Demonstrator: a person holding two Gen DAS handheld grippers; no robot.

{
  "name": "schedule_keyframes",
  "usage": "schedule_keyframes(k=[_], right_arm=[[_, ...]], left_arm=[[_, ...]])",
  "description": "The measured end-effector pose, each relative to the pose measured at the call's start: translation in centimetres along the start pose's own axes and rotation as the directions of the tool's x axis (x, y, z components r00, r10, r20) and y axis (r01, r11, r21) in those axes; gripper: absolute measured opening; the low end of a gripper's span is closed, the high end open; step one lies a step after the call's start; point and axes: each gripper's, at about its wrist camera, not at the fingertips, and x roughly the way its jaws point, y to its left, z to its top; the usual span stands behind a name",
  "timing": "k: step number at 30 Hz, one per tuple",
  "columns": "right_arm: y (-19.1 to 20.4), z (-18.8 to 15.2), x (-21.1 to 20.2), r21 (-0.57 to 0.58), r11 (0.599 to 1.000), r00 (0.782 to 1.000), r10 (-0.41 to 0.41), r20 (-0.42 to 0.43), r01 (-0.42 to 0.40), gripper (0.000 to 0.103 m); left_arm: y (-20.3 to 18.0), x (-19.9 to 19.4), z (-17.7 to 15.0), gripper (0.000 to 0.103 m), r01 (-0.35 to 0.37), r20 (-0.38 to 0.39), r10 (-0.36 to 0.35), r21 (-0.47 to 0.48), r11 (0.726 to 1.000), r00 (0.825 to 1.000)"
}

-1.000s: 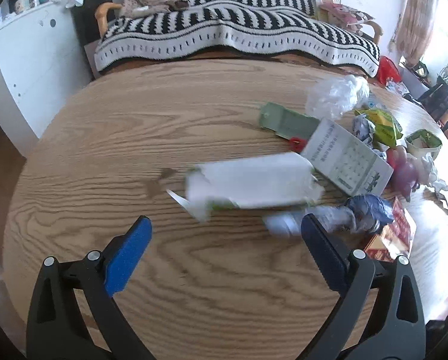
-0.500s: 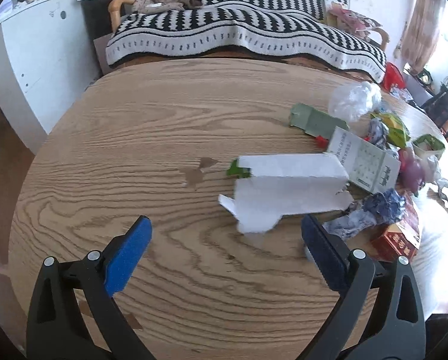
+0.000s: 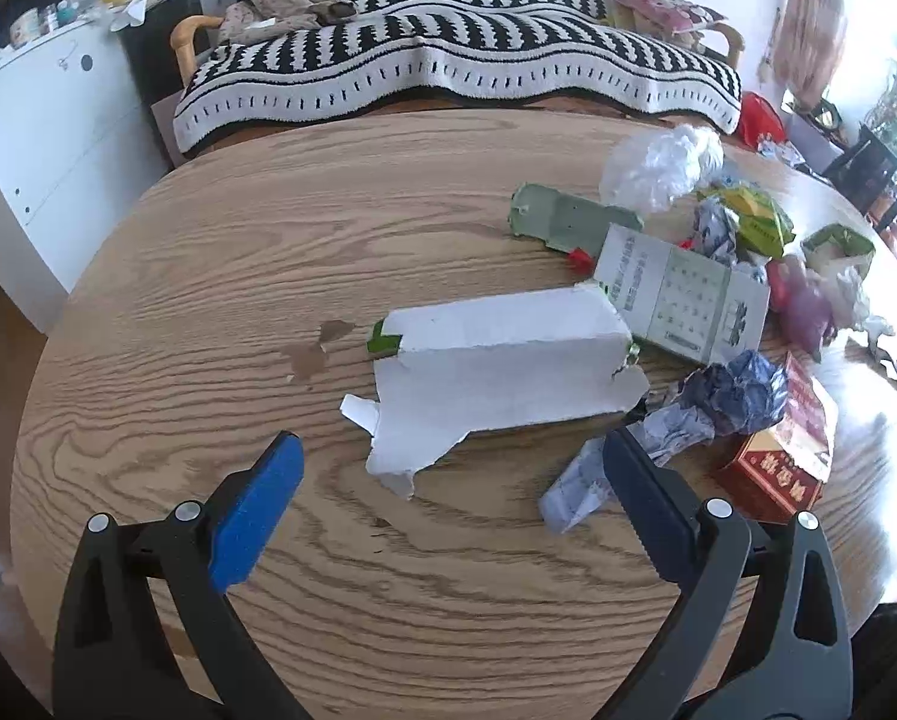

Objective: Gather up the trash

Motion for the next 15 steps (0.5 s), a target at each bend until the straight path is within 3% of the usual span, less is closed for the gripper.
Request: schedule_keyframes(k=[5,15], right_arm=[[0.6,0.1,0.1,-0.022,1.000,1.000,0.006,-0.001,-0.007,0.097],[2.0,-0.1,0.1,-0.087,0.996,1.000,-0.025,0.015,0.026,0.097]], left_arm=[[0.8,0.0,0.1,0.097,0.010,0.013,-0.010,-0.031,0.999,1.000],[0.1,-0.2,0.0,0.097,0.019,0.013,-0.019,0.002,1.000,1.000]])
